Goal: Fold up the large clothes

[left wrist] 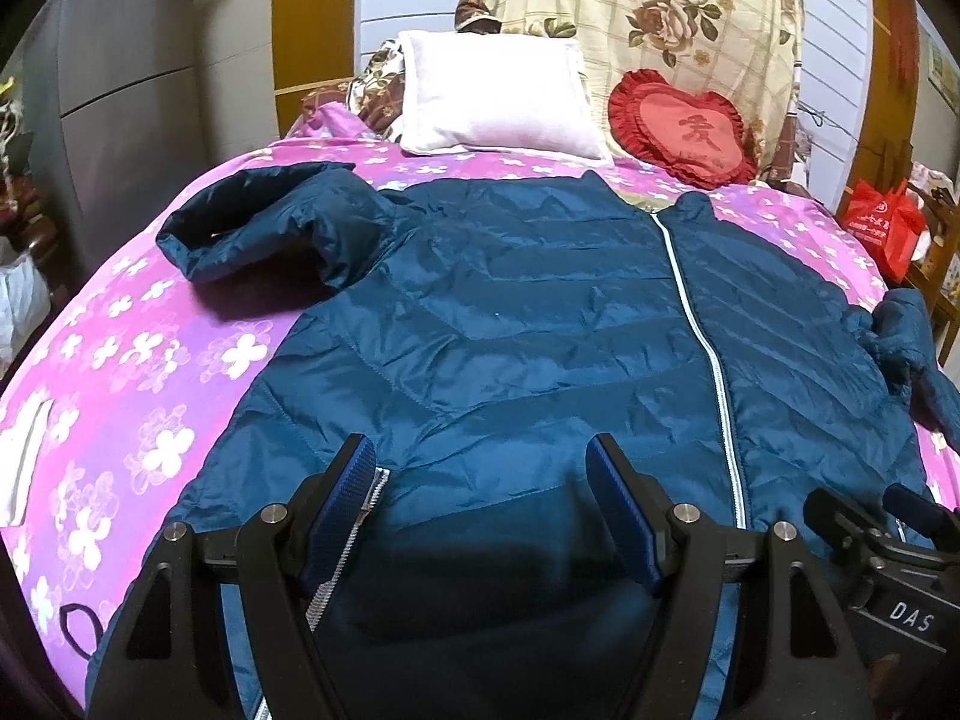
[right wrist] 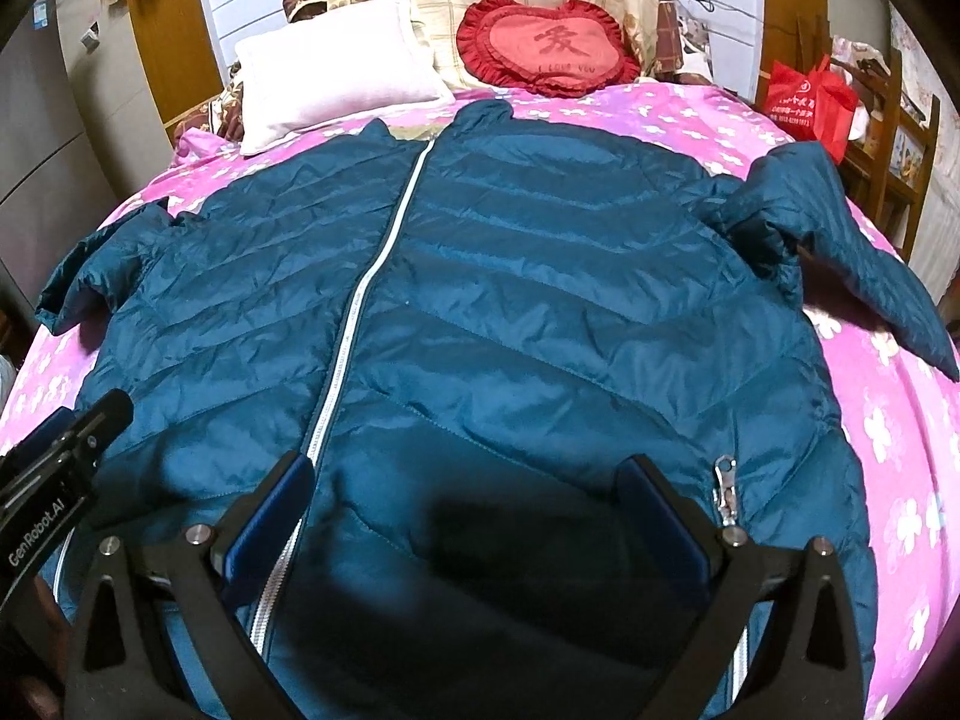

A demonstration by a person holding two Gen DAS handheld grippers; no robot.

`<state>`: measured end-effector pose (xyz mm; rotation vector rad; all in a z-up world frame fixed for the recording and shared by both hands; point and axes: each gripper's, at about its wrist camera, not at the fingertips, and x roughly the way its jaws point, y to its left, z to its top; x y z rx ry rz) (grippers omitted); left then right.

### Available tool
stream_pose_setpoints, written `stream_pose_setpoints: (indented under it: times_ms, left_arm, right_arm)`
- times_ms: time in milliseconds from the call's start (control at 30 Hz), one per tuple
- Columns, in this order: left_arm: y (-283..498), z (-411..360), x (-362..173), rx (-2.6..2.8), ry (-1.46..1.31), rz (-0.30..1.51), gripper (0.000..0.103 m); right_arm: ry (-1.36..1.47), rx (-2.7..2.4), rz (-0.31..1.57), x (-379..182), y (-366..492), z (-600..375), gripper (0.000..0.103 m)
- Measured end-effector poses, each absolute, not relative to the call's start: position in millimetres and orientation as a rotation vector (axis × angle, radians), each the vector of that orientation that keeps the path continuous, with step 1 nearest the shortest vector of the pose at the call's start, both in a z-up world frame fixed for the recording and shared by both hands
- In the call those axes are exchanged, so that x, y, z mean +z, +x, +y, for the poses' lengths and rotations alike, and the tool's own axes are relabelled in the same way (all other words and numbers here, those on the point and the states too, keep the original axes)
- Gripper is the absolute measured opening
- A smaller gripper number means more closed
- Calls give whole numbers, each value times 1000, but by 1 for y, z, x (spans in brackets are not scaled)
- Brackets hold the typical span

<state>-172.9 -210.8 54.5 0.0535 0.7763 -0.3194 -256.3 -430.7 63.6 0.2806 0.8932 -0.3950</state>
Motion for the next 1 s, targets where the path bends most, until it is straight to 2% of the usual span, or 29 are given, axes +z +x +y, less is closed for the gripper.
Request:
stream_pose_setpoints:
  times_ms: [1000]
  left_arm:
    - [-167,-214,42,-307,63,810,53]
  right_arm:
    - [263,-377,904,46,-240,-435,103]
